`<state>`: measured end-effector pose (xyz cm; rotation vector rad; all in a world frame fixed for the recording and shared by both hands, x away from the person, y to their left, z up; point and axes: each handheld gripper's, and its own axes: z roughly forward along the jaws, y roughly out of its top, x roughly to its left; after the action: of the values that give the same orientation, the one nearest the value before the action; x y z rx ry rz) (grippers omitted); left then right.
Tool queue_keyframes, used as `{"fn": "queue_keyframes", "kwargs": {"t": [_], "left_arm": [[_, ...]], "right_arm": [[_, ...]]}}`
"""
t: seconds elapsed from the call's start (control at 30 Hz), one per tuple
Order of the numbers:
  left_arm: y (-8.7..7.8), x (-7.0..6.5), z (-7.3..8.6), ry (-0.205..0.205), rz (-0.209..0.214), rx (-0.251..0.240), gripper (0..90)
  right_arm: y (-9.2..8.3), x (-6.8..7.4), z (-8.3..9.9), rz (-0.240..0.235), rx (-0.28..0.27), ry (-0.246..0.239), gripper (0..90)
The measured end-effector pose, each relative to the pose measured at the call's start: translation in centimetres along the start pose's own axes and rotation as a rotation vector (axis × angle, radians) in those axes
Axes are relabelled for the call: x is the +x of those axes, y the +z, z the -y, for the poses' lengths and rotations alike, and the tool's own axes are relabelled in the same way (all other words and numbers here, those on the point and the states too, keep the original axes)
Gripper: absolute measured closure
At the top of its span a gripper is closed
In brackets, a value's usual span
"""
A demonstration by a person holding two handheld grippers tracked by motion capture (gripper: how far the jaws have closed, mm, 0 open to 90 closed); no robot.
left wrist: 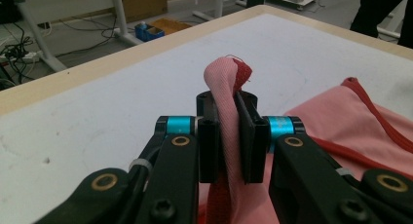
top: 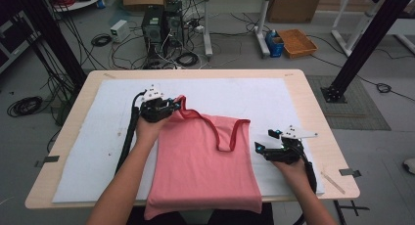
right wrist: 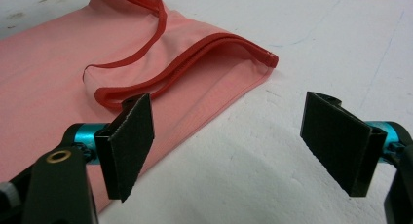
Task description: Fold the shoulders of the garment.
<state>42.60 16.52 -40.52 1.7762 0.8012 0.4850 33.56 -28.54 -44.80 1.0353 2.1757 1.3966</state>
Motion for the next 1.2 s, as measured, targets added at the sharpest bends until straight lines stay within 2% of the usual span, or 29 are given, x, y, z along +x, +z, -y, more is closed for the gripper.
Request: {"fn": "queue_keyframes", "kwargs": {"t": [0.07, 0.13, 0.17, 0.2, 0.3, 0.37, 0.43, 0.5, 0.63, 0.73, 0.93, 1.03, 1.17, 1.2], "left_arm": [[-0.7, -0.6, 0.8, -0.013, 0.007, 0.001, 79.0], [-1.3, -1.1, 1.3, -0.03, 0.01, -0.005, 73.0], [-1.8, -1.3, 1.5, -0.032, 0.025, -0.005, 69.8], [-2.2, -1.7, 1.7, -0.032, 0.038, -0.008, 69.1], [-3.3, -2.4, 2.1, -0.012, 0.037, -0.02, 58.6], [-3.9, -2.4, 2.1, -0.024, 0.029, -0.025, 49.5], [-4.1, -2.2, 2.0, -0.035, 0.035, -0.035, 47.0], [-4.0, -1.9, 2.0, -0.033, 0.016, -0.021, 44.8], [-3.0, -1.6, 2.7, -0.006, 0.002, 0.058, 44.4], [-2.4, -1.8, 3.1, 0.024, 0.027, 0.12, 44.5], [-2.9, -2.9, 3.3, 0.029, 0.098, 0.119, 45.2], [-3.2, -3.3, 3.5, 0.058, 0.131, 0.133, 48.2], [-3.4, -3.6, 4.1, 0.076, 0.148, 0.157, 59.0], [-3.3, -3.6, 4.6, 0.1, 0.15, 0.191, 64.4]], "right_arm": [[0.0, 0.0, 0.0, 0.0, 0.0, 0.0, 19.6], [0.0, -0.1, 0.0, 0.0, -0.002, -0.001, 19.6], [0.0, 0.0, 0.0, -0.002, 0.001, 0.001, 19.6], [0.0, 0.0, 0.0, -0.002, 0.003, 0.002, 19.6], [0.0, 0.0, 0.0, 0.002, 0.003, 0.008, 19.6], [0.0, -0.1, 0.0, 0.003, 0.005, 0.012, 19.6], [0.1, -0.1, 0.0, 0.002, 0.006, 0.012, 19.6], [0.1, -0.1, 0.0, 0.002, 0.009, 0.014, 19.6], [0.1, -0.1, 0.0, 0.001, 0.011, 0.015, 19.6], [0.1, -0.1, 0.0, -0.001, 0.011, 0.017, 19.6], [0.1, -0.1, 0.0, -0.003, 0.01, 0.021, 19.7], [0.1, -0.1, 0.0, -0.002, 0.007, 0.017, 19.6], [0.1, -0.1, 0.0, -0.004, 0.008, 0.021, 19.6], [0.1, -0.1, 0.0, -0.004, 0.008, 0.025, 19.6]]}}
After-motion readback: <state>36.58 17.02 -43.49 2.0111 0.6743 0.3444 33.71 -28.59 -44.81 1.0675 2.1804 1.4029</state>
